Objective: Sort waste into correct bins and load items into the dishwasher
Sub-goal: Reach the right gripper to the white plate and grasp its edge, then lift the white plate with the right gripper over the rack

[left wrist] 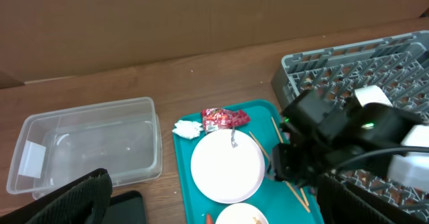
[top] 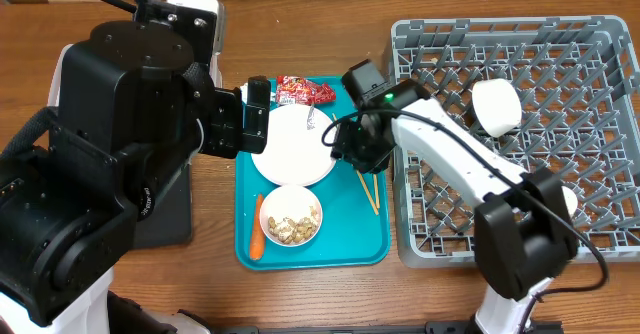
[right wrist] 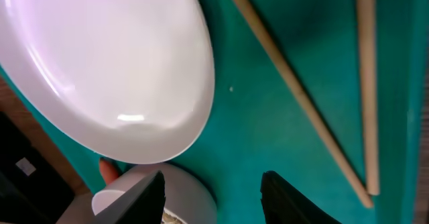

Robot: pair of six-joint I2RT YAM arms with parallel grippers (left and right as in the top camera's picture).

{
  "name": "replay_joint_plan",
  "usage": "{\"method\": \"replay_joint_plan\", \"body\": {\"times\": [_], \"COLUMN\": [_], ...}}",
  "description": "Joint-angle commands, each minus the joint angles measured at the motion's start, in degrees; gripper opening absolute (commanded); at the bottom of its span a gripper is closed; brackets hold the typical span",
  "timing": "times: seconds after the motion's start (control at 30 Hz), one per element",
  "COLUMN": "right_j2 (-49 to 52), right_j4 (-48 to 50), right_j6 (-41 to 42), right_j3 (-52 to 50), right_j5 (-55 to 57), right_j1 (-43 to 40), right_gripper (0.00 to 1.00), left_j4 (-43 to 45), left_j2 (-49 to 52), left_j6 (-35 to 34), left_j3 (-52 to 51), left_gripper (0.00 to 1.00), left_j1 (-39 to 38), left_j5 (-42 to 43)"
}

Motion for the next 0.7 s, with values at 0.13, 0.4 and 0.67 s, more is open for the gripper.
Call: {"method": "replay_joint_plan", "body": {"times": [0.13,0.4,0.67], "right_j2": [4.5,5.1,7.3], "right_j4": [2.2,4.9,8.5], "right_j6": [5.7,9.4,10.4], "right_j3": [-0.2,-0.3,-0.9], "right_j5": [0.2,5.2,5.7], "right_j1": [4.6,5.6,5.4], "right_gripper": [0.5,0.45,0.26], "left_j4": [-0.1,-0.1,-0.1], "left_j2": [0.1,0.1,0.1], "left_j6": [0.9,0.9,0.9], "left_j3": [-0.1,-0.1,-0.1], "left_gripper": [1.0,1.0,1.0], "left_j1": [0.3,0.3,0.3], "left_j5": [1.0,1.0,1.0]}}
